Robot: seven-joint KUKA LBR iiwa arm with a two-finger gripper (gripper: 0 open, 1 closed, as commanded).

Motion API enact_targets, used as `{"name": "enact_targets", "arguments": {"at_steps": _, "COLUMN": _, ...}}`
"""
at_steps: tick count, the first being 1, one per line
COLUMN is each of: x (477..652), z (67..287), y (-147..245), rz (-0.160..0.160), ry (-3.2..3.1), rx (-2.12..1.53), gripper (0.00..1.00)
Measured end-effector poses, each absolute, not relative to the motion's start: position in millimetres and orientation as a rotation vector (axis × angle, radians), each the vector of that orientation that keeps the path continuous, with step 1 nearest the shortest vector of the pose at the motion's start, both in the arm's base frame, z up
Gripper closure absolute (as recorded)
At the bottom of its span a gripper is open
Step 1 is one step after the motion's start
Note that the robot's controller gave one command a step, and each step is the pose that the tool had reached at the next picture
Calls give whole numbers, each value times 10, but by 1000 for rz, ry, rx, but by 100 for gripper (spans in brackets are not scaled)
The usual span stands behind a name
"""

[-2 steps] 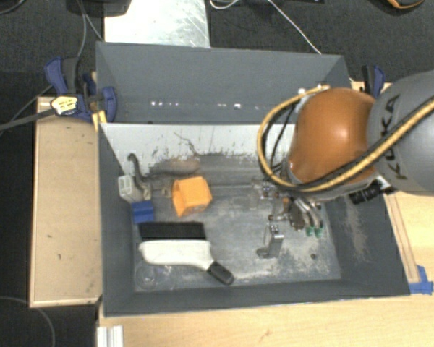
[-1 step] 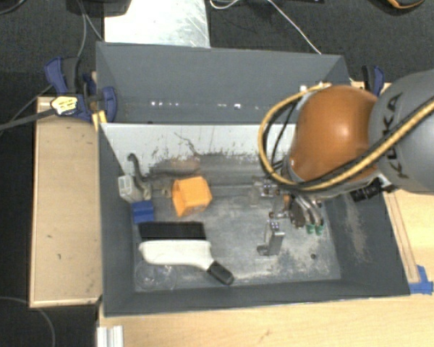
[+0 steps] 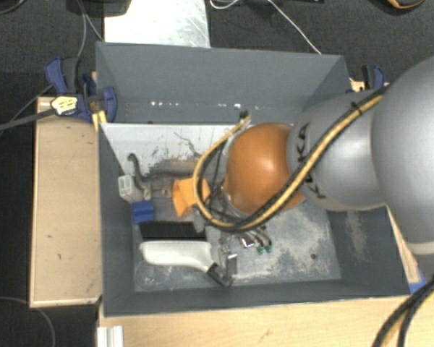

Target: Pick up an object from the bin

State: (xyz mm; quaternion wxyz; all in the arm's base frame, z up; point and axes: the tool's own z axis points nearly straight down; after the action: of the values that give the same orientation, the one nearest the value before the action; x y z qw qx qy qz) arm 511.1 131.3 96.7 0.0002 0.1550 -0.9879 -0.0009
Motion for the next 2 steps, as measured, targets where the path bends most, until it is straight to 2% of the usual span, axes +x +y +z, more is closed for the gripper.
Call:
{"name": "enact_targets", "arguments": {"at_steps": 1, "x": 5597, "z": 1242, "y": 1388, "rz": -1, "ry": -3124, "rx": 338, "gripper": 0}}
{"name": "enact_targets", "arguments": {"at_steps": 2, "x": 5012, "z": 1051, "y": 1930, "rz": -4, "ry": -3115, "rx": 420, "gripper": 0}}
